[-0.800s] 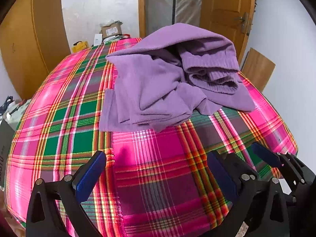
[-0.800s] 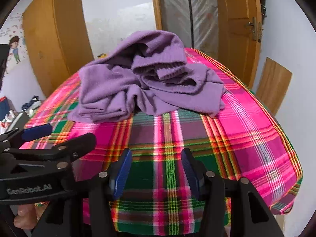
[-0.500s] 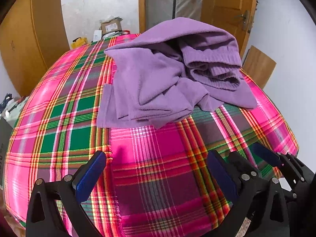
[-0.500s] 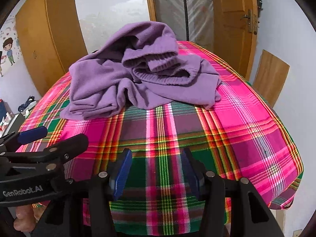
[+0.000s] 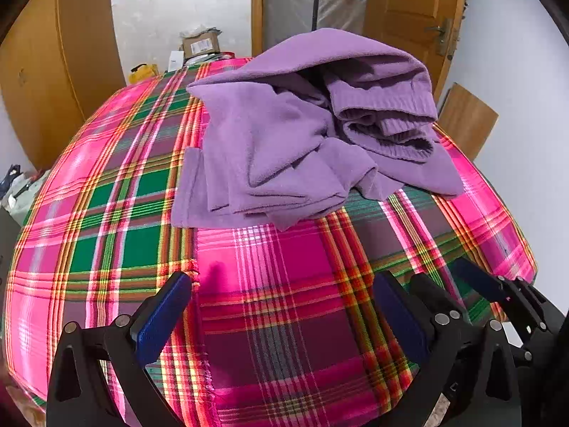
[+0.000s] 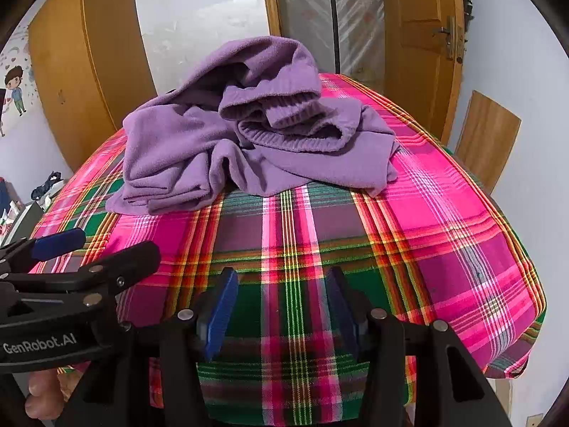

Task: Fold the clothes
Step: 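Move both tools toward the crumpled purple sweater on the bed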

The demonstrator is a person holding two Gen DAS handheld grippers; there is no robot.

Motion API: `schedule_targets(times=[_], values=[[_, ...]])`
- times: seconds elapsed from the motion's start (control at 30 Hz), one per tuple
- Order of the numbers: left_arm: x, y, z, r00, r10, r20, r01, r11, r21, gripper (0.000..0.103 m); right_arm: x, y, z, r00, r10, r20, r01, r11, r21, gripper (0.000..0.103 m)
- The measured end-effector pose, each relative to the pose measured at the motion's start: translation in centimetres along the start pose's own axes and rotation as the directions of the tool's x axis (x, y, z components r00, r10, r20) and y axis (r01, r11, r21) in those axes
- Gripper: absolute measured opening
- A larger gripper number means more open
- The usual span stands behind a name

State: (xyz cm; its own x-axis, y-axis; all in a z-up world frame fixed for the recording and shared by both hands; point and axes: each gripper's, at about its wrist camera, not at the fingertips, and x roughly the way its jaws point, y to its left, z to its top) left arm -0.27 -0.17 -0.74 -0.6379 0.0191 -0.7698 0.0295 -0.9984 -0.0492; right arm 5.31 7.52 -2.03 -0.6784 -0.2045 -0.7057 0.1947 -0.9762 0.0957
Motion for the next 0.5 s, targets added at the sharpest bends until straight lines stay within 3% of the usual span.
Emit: schedule_targets(times=[0.5], values=[[0.53, -0.11, 0.03, 1.000, 0.000, -0.021, 0.000, 1.000, -0.004, 0.102, 0.48, -0.23, 0.46, 1.000, 0.008, -0.022, -0.009, 1.000, -0.026, 0.052]])
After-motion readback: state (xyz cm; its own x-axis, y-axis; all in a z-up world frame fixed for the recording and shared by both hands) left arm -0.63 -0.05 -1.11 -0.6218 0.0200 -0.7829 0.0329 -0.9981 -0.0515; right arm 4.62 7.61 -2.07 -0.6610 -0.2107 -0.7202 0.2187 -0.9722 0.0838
